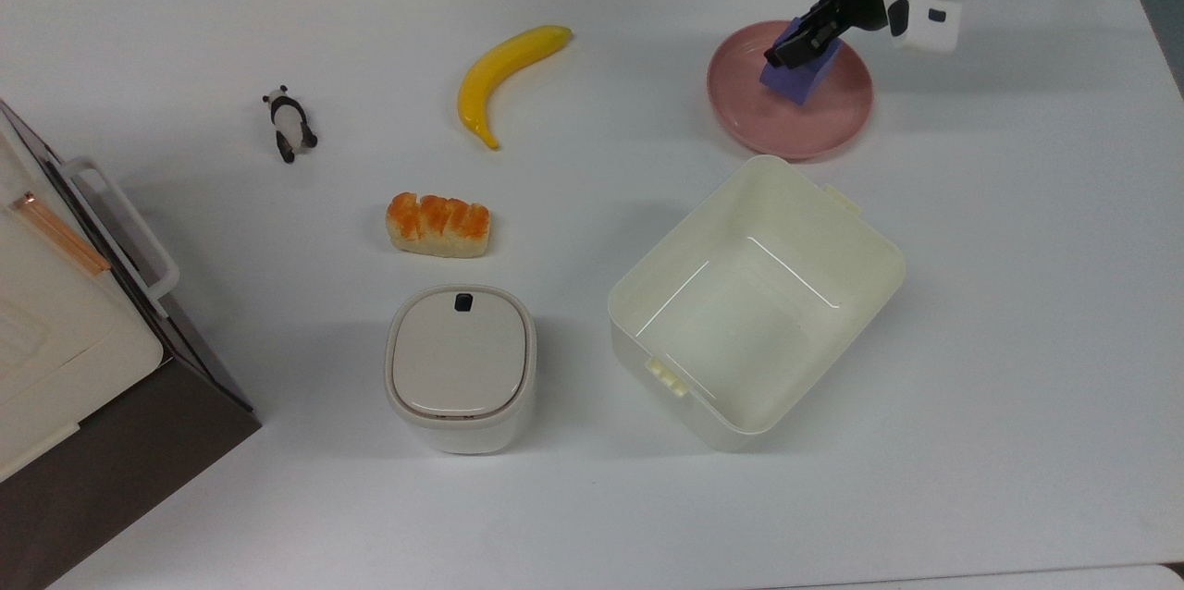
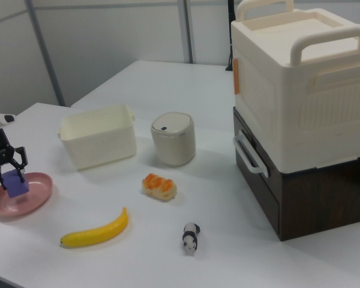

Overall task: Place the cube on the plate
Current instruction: 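Open the gripper to release the cube onto the plate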

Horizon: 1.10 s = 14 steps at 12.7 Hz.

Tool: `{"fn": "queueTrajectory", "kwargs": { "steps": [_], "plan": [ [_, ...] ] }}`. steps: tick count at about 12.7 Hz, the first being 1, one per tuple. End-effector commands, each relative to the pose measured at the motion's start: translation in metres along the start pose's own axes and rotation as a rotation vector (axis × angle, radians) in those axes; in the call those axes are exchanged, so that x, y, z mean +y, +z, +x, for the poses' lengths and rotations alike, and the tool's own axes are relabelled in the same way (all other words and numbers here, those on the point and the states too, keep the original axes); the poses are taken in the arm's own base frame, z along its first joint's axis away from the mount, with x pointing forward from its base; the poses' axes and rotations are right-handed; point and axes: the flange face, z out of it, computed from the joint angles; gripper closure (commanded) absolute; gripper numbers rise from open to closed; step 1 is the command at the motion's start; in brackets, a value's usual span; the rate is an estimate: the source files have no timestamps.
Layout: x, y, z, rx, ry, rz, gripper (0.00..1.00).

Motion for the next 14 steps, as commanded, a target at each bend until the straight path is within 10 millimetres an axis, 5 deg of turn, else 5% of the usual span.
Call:
{"fn": "queueTrajectory", "kwargs": {
  "steps": [1, 2, 3, 8, 14],
  "plan": [
    [0.006, -0.001, 0.004, -0.005, 0.028, -0.008, 0.27],
    [0.007, -0.001, 0.004, -0.005, 0.030, -0.011, 0.06],
    [0.007, -0.001, 0.004, -0.005, 0.045, -0.012, 0.00],
    [0.012, -0.004, 0.001, 0.002, 0.058, -0.030, 0.00],
    [0.135, -0.076, -0.085, 0.164, 0.311, 0.077, 0.00]
  ]
}}
